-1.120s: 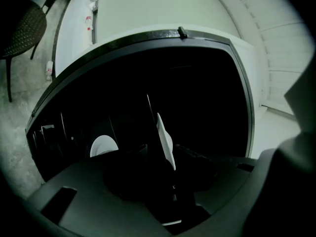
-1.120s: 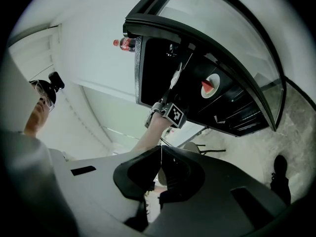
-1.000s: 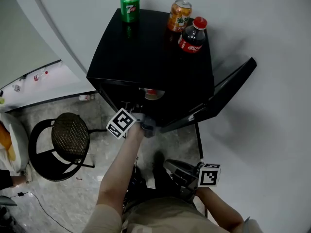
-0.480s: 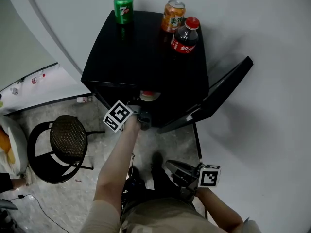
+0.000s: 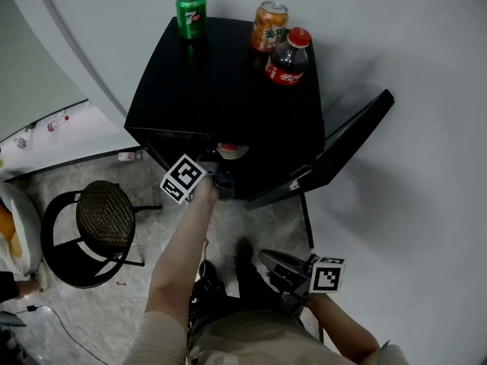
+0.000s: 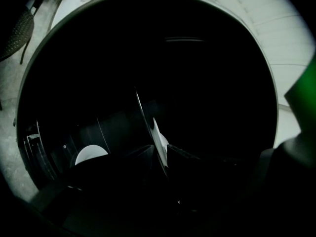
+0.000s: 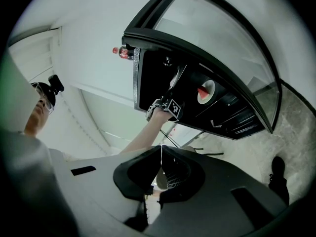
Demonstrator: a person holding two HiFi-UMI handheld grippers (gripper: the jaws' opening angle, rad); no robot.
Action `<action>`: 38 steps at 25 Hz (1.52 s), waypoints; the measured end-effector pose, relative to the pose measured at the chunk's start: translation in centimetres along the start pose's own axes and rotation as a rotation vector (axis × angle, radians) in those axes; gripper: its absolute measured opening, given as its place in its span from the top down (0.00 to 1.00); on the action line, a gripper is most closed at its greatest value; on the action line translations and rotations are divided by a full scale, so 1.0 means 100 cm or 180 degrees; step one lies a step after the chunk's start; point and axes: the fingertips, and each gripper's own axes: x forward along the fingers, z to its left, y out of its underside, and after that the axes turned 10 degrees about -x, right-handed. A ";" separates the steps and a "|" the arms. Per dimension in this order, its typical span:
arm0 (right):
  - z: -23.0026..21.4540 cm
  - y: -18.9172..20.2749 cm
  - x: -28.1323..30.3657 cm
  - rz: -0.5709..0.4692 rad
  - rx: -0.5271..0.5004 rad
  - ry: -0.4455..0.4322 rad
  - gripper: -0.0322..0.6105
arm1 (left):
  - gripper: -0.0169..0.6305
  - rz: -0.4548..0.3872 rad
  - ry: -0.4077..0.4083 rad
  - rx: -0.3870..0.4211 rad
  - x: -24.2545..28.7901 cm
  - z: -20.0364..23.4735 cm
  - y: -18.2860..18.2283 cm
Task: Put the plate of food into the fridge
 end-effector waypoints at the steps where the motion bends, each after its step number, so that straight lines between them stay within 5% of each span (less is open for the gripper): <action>1: 0.001 -0.001 0.001 -0.0006 -0.0008 -0.0007 0.92 | 0.85 0.0010 0.0013 0.0016 -0.001 -0.002 0.000; 17: 0.033 0.002 0.029 0.0142 -0.0258 -0.0191 0.92 | 0.82 0.0154 -0.0031 0.0183 -0.077 0.000 -0.019; 26: 0.049 0.015 0.046 0.0200 -0.0374 -0.0246 0.92 | 0.82 0.0523 -0.0054 0.0487 -0.107 0.002 -0.015; 38: 0.054 0.017 0.054 0.0163 -0.0422 -0.0246 0.92 | 0.82 0.0573 -0.0050 0.0608 -0.107 0.001 -0.029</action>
